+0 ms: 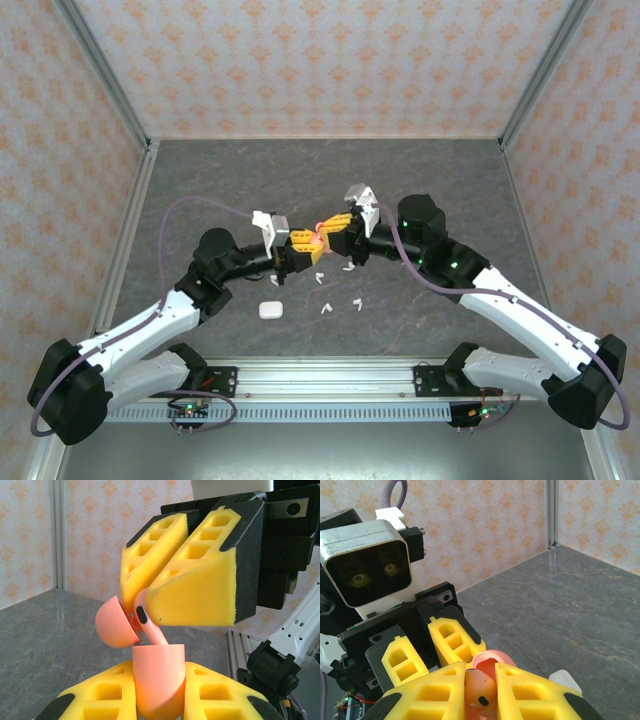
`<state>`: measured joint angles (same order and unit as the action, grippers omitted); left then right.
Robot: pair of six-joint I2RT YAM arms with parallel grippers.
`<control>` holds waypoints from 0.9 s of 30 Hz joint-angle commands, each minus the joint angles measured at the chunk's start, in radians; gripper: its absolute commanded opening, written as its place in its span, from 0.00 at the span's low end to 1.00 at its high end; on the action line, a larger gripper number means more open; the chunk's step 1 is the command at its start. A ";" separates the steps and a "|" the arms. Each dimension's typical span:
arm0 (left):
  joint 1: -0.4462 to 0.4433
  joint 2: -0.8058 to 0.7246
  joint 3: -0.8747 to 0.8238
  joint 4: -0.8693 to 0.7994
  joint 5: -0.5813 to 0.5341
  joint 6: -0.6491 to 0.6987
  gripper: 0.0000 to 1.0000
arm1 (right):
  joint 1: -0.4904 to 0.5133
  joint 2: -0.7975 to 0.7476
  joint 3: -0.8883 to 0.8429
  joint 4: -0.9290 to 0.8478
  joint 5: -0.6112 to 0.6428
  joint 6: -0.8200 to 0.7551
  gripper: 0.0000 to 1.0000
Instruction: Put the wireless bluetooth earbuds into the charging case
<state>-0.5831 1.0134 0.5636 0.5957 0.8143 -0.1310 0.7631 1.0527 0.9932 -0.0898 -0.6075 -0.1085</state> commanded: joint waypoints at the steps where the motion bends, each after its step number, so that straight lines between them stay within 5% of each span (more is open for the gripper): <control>1: -0.004 -0.033 0.027 0.044 -0.006 0.002 0.00 | 0.006 0.003 0.013 -0.019 -0.049 0.010 0.18; 12: -0.006 -0.038 0.020 0.052 -0.007 0.002 0.00 | 0.007 0.026 0.040 -0.037 -0.090 0.030 0.25; 19: -0.006 -0.044 0.008 0.056 -0.013 0.005 0.00 | 0.007 0.020 0.082 -0.064 -0.073 0.046 0.42; 27: -0.007 -0.060 -0.016 0.069 -0.032 0.008 0.00 | -0.036 -0.018 0.183 -0.228 0.128 0.112 0.56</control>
<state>-0.5831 0.9810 0.5606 0.5995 0.8017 -0.1307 0.7544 1.0706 1.1271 -0.2367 -0.5884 -0.0418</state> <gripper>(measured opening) 0.185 0.555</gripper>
